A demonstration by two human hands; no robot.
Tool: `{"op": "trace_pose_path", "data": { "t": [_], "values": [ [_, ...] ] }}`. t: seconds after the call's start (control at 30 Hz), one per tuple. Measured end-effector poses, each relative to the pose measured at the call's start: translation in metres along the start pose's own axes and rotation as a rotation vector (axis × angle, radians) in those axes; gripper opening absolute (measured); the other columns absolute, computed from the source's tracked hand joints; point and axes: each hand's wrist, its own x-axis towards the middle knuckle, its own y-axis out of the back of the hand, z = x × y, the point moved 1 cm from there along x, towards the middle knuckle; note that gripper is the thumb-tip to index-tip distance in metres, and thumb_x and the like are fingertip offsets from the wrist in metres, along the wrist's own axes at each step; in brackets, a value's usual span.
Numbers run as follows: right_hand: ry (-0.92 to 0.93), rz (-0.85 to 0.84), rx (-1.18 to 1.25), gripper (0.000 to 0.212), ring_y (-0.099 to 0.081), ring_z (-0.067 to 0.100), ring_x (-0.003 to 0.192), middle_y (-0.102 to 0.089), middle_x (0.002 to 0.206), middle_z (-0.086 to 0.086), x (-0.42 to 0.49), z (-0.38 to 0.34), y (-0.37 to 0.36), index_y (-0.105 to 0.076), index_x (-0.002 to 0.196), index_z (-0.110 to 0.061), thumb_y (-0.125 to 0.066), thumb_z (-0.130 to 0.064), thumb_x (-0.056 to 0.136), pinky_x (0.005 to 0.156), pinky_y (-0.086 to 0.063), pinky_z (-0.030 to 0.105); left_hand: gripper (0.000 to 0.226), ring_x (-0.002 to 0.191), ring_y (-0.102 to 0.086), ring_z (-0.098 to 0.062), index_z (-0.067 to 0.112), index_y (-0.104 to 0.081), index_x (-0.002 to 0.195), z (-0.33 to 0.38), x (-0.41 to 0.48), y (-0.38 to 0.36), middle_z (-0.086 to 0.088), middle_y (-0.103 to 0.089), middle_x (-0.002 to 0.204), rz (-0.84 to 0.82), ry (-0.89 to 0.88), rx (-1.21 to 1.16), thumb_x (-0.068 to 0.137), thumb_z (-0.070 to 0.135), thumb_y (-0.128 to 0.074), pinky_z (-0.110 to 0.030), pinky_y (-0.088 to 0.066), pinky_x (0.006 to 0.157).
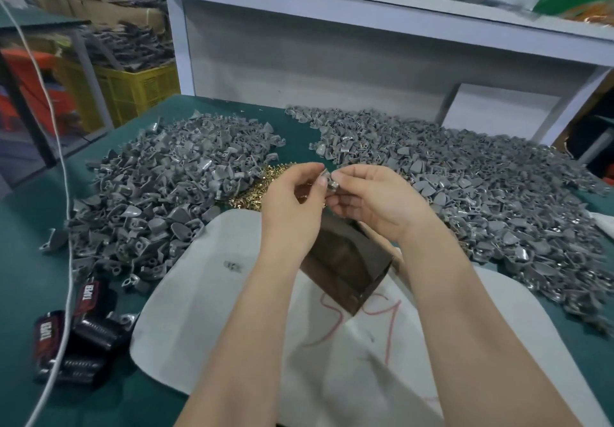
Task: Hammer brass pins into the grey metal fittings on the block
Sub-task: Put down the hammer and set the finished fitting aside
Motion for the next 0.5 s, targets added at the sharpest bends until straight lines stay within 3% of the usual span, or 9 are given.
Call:
{"op": "trace_pose_path", "data": {
  "t": [0.1, 0.17, 0.27, 0.37, 0.43, 0.5],
  "values": [
    [0.011, 0.119, 0.079, 0.018, -0.063, 0.016, 0.065, -0.065, 0.069, 0.007, -0.001, 0.004, 0.001, -0.056, 0.081, -0.006, -0.047, -0.002, 0.095, 0.064, -0.055, 0.025, 0.016, 0.091, -0.060, 0.000, 0.024, -0.059, 0.102, 0.000, -0.005, -0.005, 0.014, -0.064, 0.094, 0.008, -0.014, 0.124, 0.088, 0.026, -0.066, -0.018, -0.048, 0.084],
    [0.014, 0.150, 0.114, 0.013, -0.062, 0.022, 0.076, -0.063, 0.080, 0.012, -0.001, 0.006, -0.001, -0.056, 0.083, -0.005, -0.050, -0.001, 0.094, 0.072, -0.055, 0.030, 0.018, 0.092, -0.061, -0.006, 0.022, -0.061, 0.102, -0.002, -0.006, -0.005, 0.011, -0.066, 0.096, -0.001, -0.026, 0.173, 0.086, 0.029, -0.068, -0.022, -0.048, 0.084],
    [0.007, 0.020, 0.072, 0.011, -0.066, 0.016, 0.073, -0.068, 0.079, 0.006, 0.000, 0.005, -0.003, -0.059, 0.083, -0.007, -0.054, -0.006, 0.093, 0.077, -0.057, 0.030, 0.018, 0.095, -0.064, -0.016, 0.015, -0.066, 0.107, -0.002, -0.002, 0.000, 0.000, -0.070, 0.101, 0.023, -0.010, 0.180, 0.091, 0.022, -0.061, -0.035, -0.049, 0.091],
    [0.038, 0.090, -0.241, 0.011, -0.067, 0.013, 0.072, -0.071, 0.083, 0.003, 0.013, 0.004, -0.005, -0.064, 0.083, -0.012, -0.057, -0.012, 0.092, 0.074, -0.057, 0.029, 0.013, 0.094, -0.063, -0.013, 0.018, -0.065, 0.104, -0.002, 0.002, 0.009, 0.000, -0.068, 0.101, 0.178, 0.068, 0.080, 0.092, 0.018, -0.060, -0.028, -0.049, 0.091],
    [0.111, 0.241, -0.676, 0.008, -0.066, 0.016, 0.083, -0.071, 0.090, 0.003, 0.029, 0.008, -0.010, -0.069, 0.085, -0.017, -0.062, -0.018, 0.088, 0.081, -0.053, 0.033, 0.011, 0.096, -0.062, -0.013, 0.023, -0.062, 0.097, -0.004, 0.005, 0.017, 0.001, -0.067, 0.100, 0.303, 0.181, -0.079, 0.090, 0.016, -0.064, -0.027, -0.049, 0.089],
    [0.085, 0.231, -1.095, 0.015, -0.064, 0.021, 0.095, -0.070, 0.102, 0.004, 0.045, 0.016, -0.025, -0.071, 0.096, -0.016, -0.064, -0.026, 0.085, 0.086, -0.050, 0.033, 0.014, 0.090, -0.063, -0.013, 0.023, -0.062, 0.091, -0.006, 0.008, 0.023, 0.002, -0.066, 0.092, 0.379, 0.277, -0.276, 0.087, 0.011, -0.067, -0.026, -0.052, 0.081]
  ]
}}
